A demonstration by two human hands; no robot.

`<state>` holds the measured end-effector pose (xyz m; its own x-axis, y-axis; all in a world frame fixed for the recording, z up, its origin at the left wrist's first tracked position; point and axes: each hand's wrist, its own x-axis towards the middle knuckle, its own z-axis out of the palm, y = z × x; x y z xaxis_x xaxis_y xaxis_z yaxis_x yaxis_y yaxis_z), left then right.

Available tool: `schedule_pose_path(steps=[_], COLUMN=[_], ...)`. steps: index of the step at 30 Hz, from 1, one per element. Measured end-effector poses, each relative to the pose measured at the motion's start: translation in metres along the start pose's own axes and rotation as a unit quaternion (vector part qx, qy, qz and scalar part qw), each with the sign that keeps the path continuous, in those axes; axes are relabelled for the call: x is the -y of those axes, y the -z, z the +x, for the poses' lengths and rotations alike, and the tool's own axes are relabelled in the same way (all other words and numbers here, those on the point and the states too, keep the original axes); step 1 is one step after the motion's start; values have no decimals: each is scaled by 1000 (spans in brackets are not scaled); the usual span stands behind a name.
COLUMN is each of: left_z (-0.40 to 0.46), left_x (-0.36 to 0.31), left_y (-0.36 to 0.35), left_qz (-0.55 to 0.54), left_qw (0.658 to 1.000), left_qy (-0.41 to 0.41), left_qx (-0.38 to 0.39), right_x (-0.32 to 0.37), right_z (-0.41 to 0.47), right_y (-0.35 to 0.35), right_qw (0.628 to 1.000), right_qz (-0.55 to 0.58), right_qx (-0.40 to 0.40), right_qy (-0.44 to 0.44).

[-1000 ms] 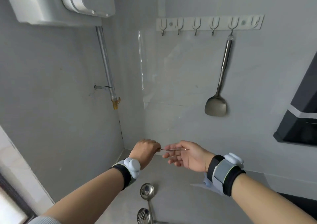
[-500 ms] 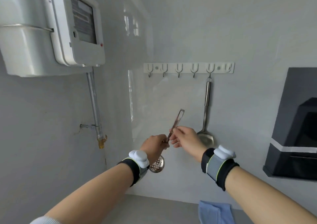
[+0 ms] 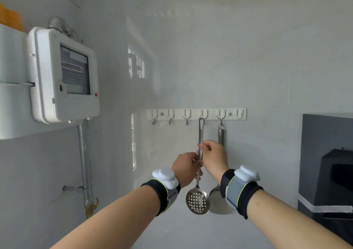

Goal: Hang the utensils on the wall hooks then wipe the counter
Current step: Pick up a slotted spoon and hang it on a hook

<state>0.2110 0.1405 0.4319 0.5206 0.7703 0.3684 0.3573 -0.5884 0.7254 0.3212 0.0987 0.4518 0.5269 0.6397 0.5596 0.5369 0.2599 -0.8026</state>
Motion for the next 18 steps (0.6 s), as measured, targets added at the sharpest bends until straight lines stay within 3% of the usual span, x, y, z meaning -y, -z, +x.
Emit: schedule_pose_path(steps=[18], left_z=[23], left_x=[11], left_y=[-19], left_qz=[-10], left_qw=[1000], left_qy=[4], left_qx=[-10], right_x=[-21], right_z=[19], right_y=[-9], right_qw=[999], right_qz=[-30], right_qx=[-20], right_qy=[-12])
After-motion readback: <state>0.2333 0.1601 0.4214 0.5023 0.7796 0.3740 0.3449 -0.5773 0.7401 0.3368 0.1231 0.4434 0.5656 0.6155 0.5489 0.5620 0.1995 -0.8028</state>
